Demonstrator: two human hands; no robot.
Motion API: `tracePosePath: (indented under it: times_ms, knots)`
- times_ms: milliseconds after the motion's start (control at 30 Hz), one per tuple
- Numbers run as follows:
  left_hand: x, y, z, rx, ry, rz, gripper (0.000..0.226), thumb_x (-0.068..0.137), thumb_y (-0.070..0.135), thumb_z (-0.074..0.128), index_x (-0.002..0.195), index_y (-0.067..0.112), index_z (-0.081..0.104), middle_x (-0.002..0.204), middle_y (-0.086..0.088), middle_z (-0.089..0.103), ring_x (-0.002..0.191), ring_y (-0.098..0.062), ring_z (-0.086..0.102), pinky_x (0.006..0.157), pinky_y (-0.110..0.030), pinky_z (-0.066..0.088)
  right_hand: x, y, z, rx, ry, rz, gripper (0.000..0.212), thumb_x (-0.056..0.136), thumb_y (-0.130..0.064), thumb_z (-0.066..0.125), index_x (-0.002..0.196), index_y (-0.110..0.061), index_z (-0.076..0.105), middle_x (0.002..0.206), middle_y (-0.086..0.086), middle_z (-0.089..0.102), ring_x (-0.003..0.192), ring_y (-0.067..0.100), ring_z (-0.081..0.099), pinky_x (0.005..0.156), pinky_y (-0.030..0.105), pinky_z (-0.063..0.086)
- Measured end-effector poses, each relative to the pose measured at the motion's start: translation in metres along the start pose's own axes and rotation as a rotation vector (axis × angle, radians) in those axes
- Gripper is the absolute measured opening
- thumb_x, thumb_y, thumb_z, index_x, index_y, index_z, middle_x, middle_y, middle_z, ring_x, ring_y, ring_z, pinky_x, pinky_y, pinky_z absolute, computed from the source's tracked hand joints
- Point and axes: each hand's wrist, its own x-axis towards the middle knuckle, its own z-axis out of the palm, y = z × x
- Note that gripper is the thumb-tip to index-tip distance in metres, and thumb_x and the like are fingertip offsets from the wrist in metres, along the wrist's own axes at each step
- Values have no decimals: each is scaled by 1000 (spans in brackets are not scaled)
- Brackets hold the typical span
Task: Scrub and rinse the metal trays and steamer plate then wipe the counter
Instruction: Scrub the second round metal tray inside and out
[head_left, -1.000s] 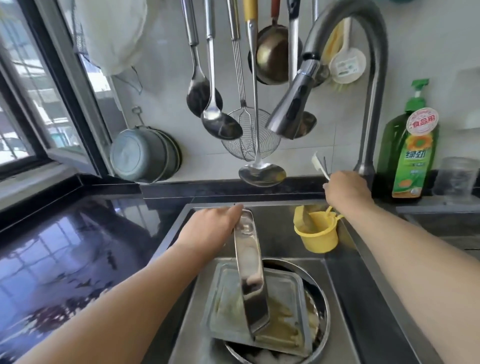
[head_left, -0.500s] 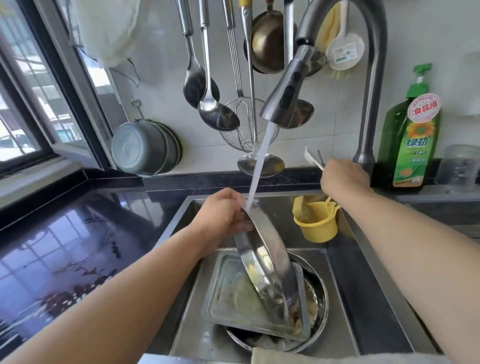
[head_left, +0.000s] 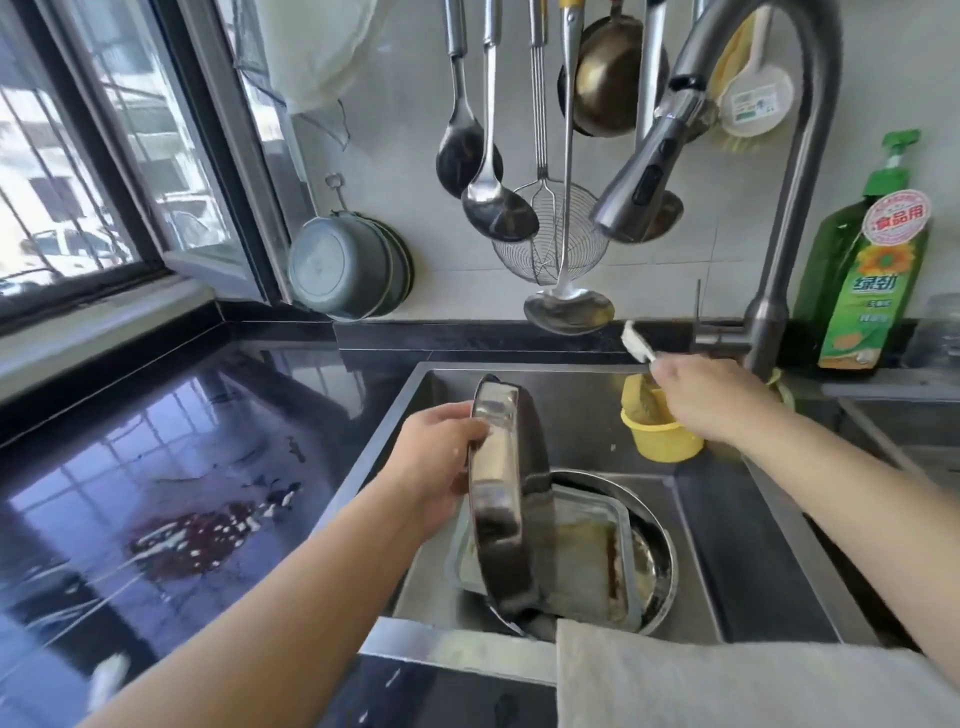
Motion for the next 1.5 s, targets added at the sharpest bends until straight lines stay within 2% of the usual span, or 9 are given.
tracePosePath:
  times_ms: [133, 467, 733, 833, 967, 1133, 1233, 1433, 1500]
  knots:
    - [-15, -22, -8, -166, -138, 32, 25, 88, -3, 57, 100, 4, 78, 92, -19, 66, 78, -29, 61, 75, -43, 49, -89, -58, -10, 172, -83, -309, 49, 109, -28, 33, 148, -58, 28, 98, -8, 57, 68, 9, 54, 54, 26, 43]
    - [-27, -42, -4, -227, -354, 133, 49, 90, -22, 41, 129, -3, 64, 120, -29, 70, 108, -41, 69, 92, -48, 58, -80, -121, -16, -264, -62, -333, 65, 103, -11, 41, 158, -40, 24, 139, 9, 57, 114, 30, 58, 80, 38, 49]
    - [-18, -48, -6, -341, -363, 153, 58, 79, -29, 39, 125, -3, 63, 115, -29, 68, 110, -45, 65, 100, -57, 52, -87, -134, -5, -274, -138, -348, 59, 104, -19, 46, 157, -37, 29, 123, 8, 60, 99, 25, 60, 68, 33, 47]
    - [-20, -49, -4, -348, -389, 134, 65, 80, -31, 35, 132, -2, 60, 122, -29, 68, 114, -42, 68, 100, -57, 54, -74, -140, -6, -258, -93, -302, 54, 104, -21, 47, 155, -35, 35, 116, 5, 58, 97, 23, 58, 66, 32, 46]
    - [-18, -46, -9, -391, -340, 132, 56, 81, -31, 38, 128, -6, 55, 103, -24, 68, 91, -34, 69, 70, -39, 59, -108, -144, 4, -221, -180, -375, 54, 101, -26, 49, 152, -37, 37, 119, 9, 59, 98, 29, 60, 67, 35, 44]
    - [-21, -49, -2, -370, -447, 117, 77, 81, -30, 36, 142, 12, 58, 127, -27, 66, 113, -37, 66, 98, -56, 52, -70, -162, -7, -226, -184, -234, 54, 89, -19, 61, 142, -19, 51, 108, 7, 57, 94, 28, 58, 60, 29, 39]
    - [-19, -50, -2, -372, -469, 57, 80, 85, -28, 38, 144, 22, 57, 115, -21, 65, 104, -33, 64, 82, -49, 56, -67, -174, -16, -195, -279, -258, 39, 98, -10, 51, 136, -9, 52, 115, 11, 59, 98, 30, 56, 68, 31, 41]
    - [-21, -49, -2, -372, -426, 64, 68, 85, -28, 42, 138, 10, 58, 117, -22, 68, 100, -32, 70, 74, -40, 60, -104, -154, -21, -94, -445, -294, 11, 102, -17, 48, 95, -21, 56, 75, -3, 51, 66, 16, 52, 52, 26, 37]
    - [-23, -49, -2, -365, -404, 96, 68, 84, -28, 45, 137, 12, 60, 125, -24, 68, 112, -38, 68, 87, -49, 61, -101, -156, -25, -65, -470, -249, 13, 100, -18, 52, 90, -19, 59, 74, 0, 56, 61, 16, 53, 51, 26, 36]
